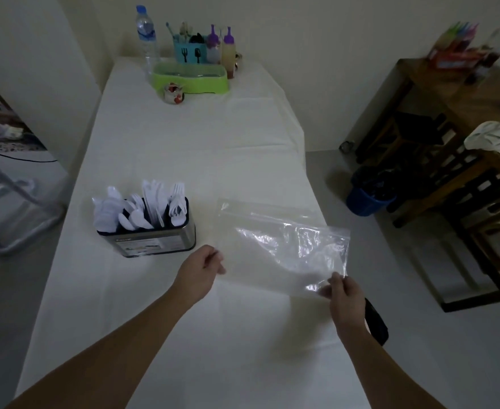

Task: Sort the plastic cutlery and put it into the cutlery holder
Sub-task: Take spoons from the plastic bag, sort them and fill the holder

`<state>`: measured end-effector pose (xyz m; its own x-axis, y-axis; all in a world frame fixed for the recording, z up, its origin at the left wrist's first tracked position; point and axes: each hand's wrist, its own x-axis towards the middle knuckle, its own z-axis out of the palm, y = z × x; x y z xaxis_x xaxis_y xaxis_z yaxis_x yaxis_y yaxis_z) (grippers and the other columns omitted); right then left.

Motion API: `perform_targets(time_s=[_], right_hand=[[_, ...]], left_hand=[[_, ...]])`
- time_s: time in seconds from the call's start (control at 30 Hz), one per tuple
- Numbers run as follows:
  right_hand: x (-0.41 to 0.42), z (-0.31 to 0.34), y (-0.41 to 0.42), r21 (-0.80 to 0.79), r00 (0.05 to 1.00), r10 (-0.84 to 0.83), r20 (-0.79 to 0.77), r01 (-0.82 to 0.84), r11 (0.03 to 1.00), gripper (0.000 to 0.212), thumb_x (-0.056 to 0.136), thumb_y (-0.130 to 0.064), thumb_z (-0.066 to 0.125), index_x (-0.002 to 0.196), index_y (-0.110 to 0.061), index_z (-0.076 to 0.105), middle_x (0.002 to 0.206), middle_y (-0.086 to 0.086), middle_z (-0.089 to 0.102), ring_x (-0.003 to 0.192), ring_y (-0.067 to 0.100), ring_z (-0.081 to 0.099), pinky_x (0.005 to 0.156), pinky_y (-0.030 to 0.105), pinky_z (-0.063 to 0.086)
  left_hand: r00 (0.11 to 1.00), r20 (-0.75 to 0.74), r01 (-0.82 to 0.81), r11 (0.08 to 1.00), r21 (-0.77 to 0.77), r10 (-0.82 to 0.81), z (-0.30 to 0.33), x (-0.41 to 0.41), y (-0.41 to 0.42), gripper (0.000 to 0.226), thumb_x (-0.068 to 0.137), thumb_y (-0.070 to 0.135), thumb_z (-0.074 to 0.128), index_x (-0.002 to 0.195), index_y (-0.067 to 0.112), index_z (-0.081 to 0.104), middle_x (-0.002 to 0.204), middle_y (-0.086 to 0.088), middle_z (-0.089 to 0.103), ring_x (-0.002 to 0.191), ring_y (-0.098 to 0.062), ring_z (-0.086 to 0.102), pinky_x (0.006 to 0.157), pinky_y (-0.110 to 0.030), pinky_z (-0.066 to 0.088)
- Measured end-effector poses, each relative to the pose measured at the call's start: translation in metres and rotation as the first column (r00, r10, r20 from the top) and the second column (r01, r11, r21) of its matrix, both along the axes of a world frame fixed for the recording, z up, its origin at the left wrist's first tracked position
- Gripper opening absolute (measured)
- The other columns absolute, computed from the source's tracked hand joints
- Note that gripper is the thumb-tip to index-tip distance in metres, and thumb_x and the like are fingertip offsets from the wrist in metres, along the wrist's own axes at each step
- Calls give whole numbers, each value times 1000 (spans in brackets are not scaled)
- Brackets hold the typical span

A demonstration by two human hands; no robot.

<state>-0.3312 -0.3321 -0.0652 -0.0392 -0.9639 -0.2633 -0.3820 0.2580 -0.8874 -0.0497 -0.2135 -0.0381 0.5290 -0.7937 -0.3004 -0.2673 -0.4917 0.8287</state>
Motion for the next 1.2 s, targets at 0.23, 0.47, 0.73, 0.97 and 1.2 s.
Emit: perform_targets(time_s=[0.23, 0.47, 0.73, 0.97, 1.2], right_hand=[[8, 4, -16, -50, 989, 25, -146, -32, 998, 37, 101, -25, 48, 69, -7, 57, 57, 3, 59, 55, 17, 55, 57, 30, 42], [24, -9, -48, -17, 956, 71, -285, -79, 997, 38, 100, -35, 49, 75, -9, 60, 66, 5, 62, 65, 25, 60, 62, 33, 44], [46, -16, -68, 129, 804, 254, -538, -219, 967, 47, 91, -37, 61, 128, -9, 54, 122, 16, 54, 108, 37, 57, 86, 39, 46], [55, -21, -87, 269, 685, 339, -645, -211, 940, 42, 96, -29, 47, 126, 0, 49, 126, 22, 50, 109, 40, 55, 95, 39, 42], [48, -24, -108, 390, 788, 332, -518, -129, 912, 34, 90, -18, 53, 115, 5, 58, 108, 18, 65, 100, 36, 64, 74, 32, 48]], left_hand=[[982, 25, -187, 982, 27, 187, -14, -6, -23, 17, 101, 23, 47, 92, 17, 60, 68, -4, 62, 48, -3, 58, 53, -25, 40], [946, 111, -315, 946, 82, 305, -33, -5, -35, 17, 101, 27, 49, 101, 15, 60, 83, -7, 64, 75, -29, 60, 62, -29, 39], [879, 249, -451, 877, 164, 406, -50, -9, -48, 33, 95, 32, 58, 116, 6, 57, 116, -20, 61, 109, -39, 57, 88, -43, 46], [866, 419, -435, 824, 363, 273, -45, -10, -59, 42, 96, 38, 55, 116, 1, 51, 118, -24, 59, 110, -41, 57, 89, -46, 47], [920, 290, -381, 775, 504, 264, -43, -7, -66, 34, 96, 23, 51, 119, -2, 51, 121, -22, 61, 113, -37, 59, 90, -40, 48]])
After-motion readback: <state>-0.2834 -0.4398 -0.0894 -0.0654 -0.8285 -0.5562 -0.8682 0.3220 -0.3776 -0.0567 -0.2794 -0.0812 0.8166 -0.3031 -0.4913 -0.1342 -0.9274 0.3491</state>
